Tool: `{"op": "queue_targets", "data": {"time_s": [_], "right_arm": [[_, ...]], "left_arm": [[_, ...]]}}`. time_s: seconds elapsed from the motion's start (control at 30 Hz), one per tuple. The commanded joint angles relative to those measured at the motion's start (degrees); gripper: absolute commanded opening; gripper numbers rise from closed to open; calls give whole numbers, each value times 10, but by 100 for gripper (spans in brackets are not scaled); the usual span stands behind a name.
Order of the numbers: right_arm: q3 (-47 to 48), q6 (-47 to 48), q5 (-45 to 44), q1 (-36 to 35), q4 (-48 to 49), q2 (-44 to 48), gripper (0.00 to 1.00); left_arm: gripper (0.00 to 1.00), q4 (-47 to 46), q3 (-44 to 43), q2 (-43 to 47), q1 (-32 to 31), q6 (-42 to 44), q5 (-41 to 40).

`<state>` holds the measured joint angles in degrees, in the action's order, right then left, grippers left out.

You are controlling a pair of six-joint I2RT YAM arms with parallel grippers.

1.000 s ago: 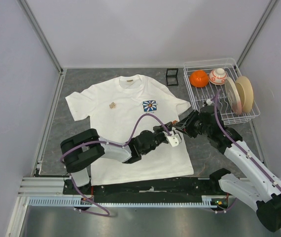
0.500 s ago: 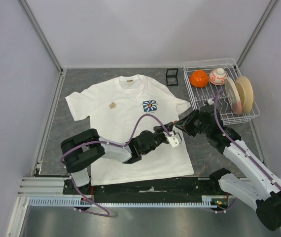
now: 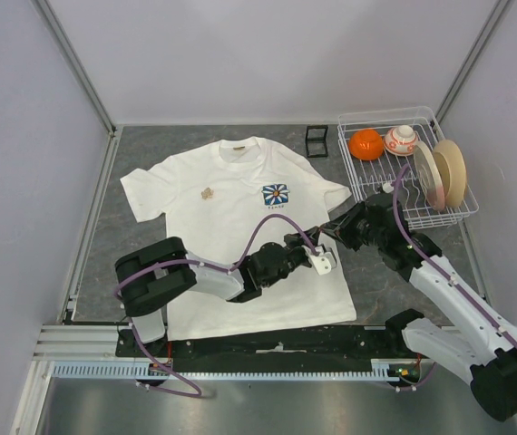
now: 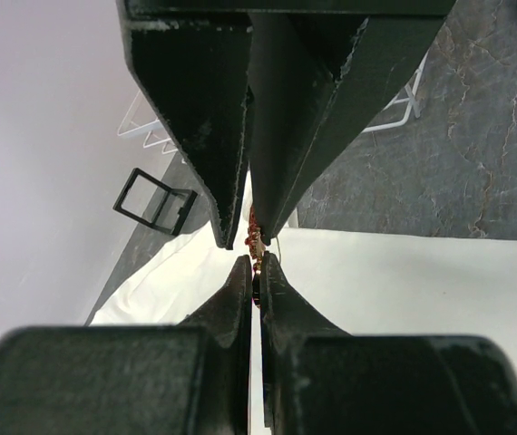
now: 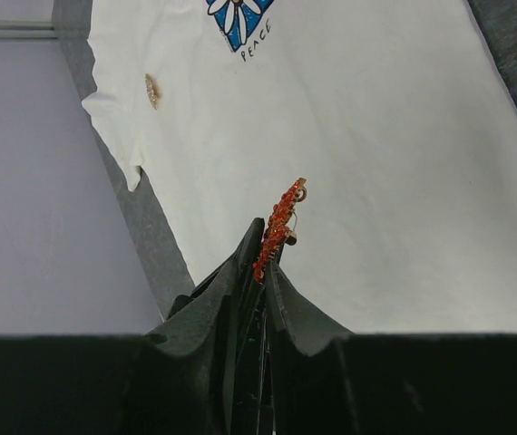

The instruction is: Remove the brooch from the garment

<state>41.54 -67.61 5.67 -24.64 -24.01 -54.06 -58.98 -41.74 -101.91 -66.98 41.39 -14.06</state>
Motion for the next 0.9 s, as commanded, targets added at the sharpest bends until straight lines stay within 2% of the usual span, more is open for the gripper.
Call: {"op": "queue_targets", "data": {"time_s": [0.0, 0.5, 0.73, 0.87], "right_arm": [[-11, -15, -13, -4, 21, -3, 24], [-28, -42, -37, -15, 34, -7, 17], [-38, -95, -83, -29, 25, 3, 19], [-26, -107, -111, -33, 7, 5, 16]], "left_arm": [[2, -56, -19, -7, -10, 19, -3], [2, -66, -22, -14, -15, 30, -14], [2, -68, -28, -20, -17, 37, -23], [2, -69, -31, -25, -18, 43, -27]]}}
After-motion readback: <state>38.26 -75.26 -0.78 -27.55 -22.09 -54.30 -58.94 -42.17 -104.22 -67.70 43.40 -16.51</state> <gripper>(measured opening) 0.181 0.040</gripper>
